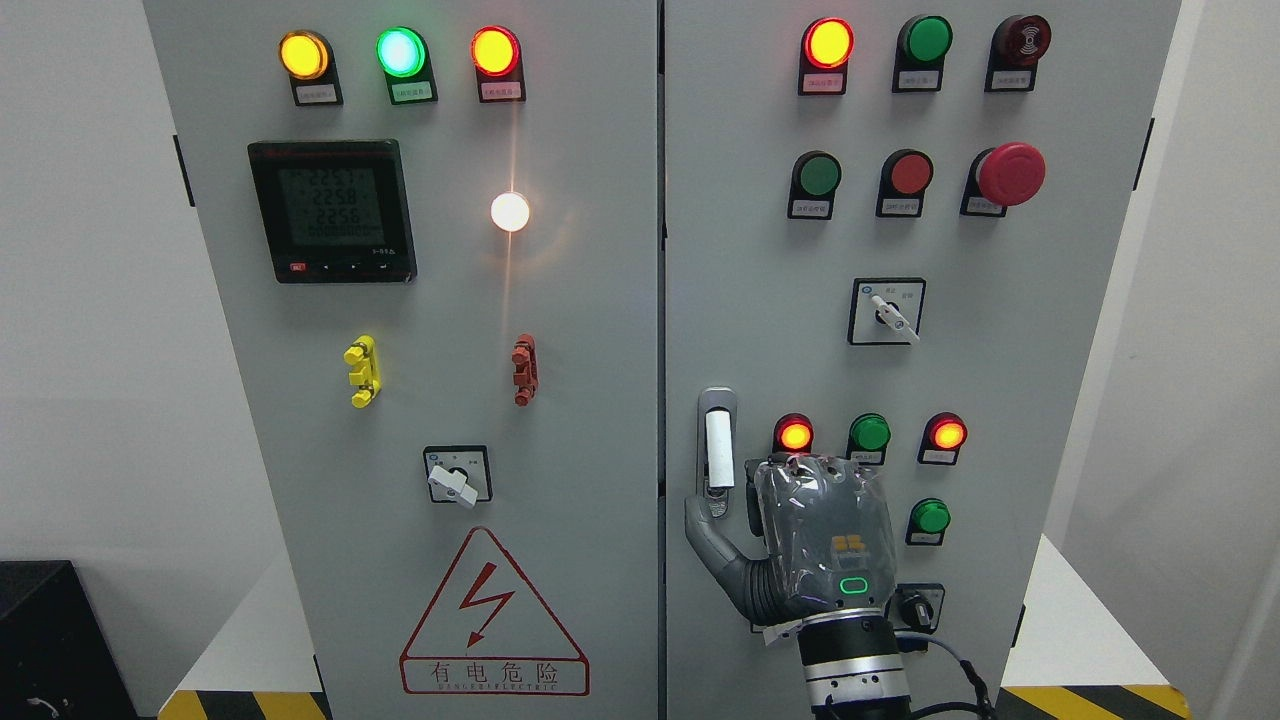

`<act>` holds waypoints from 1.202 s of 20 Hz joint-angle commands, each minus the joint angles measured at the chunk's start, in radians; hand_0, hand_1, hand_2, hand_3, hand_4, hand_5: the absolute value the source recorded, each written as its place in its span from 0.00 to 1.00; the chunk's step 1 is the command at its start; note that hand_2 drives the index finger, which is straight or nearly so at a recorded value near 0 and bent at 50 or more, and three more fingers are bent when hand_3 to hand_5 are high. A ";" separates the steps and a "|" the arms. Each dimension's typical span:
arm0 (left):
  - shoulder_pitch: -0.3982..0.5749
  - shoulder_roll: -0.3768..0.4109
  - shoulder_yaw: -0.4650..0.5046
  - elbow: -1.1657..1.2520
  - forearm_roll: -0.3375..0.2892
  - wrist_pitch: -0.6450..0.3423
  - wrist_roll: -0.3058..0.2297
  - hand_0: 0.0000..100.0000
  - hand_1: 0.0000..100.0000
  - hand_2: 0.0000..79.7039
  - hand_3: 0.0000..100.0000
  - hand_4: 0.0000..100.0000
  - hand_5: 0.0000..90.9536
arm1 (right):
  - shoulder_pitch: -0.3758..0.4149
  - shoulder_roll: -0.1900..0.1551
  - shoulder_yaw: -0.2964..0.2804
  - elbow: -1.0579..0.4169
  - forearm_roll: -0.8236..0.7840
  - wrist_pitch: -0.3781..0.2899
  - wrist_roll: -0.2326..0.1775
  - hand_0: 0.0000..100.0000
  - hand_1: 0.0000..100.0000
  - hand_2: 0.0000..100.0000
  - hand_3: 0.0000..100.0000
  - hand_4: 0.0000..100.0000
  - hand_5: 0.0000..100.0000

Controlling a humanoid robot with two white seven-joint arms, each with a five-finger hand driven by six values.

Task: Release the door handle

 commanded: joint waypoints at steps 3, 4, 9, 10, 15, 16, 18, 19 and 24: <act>-0.026 0.000 0.000 0.029 0.000 0.000 0.001 0.12 0.56 0.00 0.00 0.00 0.00 | -0.031 0.000 -0.006 0.037 0.000 0.001 0.000 0.35 0.30 0.93 1.00 1.00 1.00; -0.028 0.000 -0.002 0.029 0.000 0.000 0.001 0.12 0.56 0.00 0.00 0.00 0.00 | -0.033 0.000 -0.006 0.040 0.000 0.001 0.000 0.35 0.30 0.93 1.00 1.00 1.00; -0.026 0.000 0.000 0.029 0.000 0.000 0.001 0.12 0.56 0.00 0.00 0.00 0.00 | -0.034 0.000 -0.006 0.047 0.000 0.001 0.000 0.35 0.31 0.93 1.00 1.00 1.00; -0.026 0.000 0.000 0.029 0.000 0.000 0.001 0.12 0.56 0.00 0.00 0.00 0.00 | -0.034 0.000 -0.008 0.048 0.000 0.001 0.000 0.35 0.31 0.93 1.00 1.00 1.00; -0.026 0.000 0.000 0.029 0.001 0.000 0.001 0.12 0.56 0.00 0.00 0.00 0.00 | -0.034 0.000 -0.008 0.047 0.000 0.003 -0.001 0.34 0.33 0.92 1.00 1.00 1.00; -0.026 0.000 0.000 0.029 0.000 0.000 0.001 0.12 0.56 0.00 0.00 0.00 0.00 | -0.034 0.000 -0.008 0.047 0.000 0.003 -0.001 0.33 0.33 0.92 1.00 1.00 1.00; -0.026 0.000 0.000 0.029 0.000 0.000 0.001 0.12 0.56 0.00 0.00 0.00 0.00 | -0.034 0.000 -0.009 0.047 0.000 0.003 -0.001 0.33 0.34 0.92 1.00 1.00 1.00; -0.026 0.000 0.000 0.029 0.000 0.000 0.001 0.12 0.56 0.00 0.00 0.00 0.00 | -0.034 0.000 -0.009 0.047 0.000 0.003 -0.003 0.34 0.35 0.92 1.00 1.00 1.00; -0.026 0.000 0.000 0.029 0.000 0.000 0.001 0.12 0.56 0.00 0.00 0.00 0.00 | -0.036 0.000 -0.014 0.045 -0.002 0.009 -0.001 0.37 0.35 0.92 1.00 1.00 1.00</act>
